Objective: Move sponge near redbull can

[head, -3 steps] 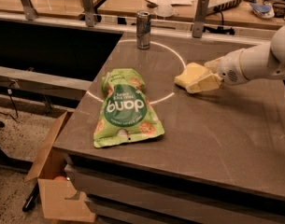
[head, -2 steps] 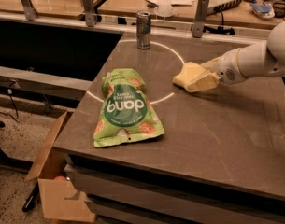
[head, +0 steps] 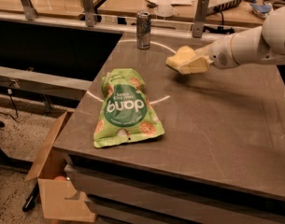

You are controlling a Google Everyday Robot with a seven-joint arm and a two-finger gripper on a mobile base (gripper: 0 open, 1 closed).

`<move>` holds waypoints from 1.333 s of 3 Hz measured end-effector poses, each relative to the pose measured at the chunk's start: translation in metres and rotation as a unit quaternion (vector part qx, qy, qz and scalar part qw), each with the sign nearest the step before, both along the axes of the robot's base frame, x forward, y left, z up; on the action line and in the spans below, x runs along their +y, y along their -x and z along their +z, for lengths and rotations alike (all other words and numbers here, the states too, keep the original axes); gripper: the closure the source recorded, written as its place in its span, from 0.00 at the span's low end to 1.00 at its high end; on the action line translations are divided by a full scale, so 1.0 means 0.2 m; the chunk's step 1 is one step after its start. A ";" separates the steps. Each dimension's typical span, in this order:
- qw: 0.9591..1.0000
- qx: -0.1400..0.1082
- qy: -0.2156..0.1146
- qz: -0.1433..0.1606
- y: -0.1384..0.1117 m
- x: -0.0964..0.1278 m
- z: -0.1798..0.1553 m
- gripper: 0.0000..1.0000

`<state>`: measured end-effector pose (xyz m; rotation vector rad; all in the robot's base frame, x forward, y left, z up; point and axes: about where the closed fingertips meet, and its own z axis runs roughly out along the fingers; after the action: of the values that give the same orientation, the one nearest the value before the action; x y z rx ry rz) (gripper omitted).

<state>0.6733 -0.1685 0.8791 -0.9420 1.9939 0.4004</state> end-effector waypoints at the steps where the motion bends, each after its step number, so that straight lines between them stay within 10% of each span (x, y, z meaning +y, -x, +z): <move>1: 0.997 -0.030 0.004 -0.068 -0.23 0.07 0.14 1.00; 3: 0.997 -0.027 0.042 -0.062 -0.41 0.25 0.10 0.97; 4: 0.998 -0.023 0.050 -0.044 -0.43 0.32 0.07 0.75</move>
Offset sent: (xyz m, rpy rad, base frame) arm 0.0933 0.0436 0.0367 -0.0895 -0.0894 -0.1888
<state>0.7596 -0.1048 0.8940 -0.9132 2.0211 0.2309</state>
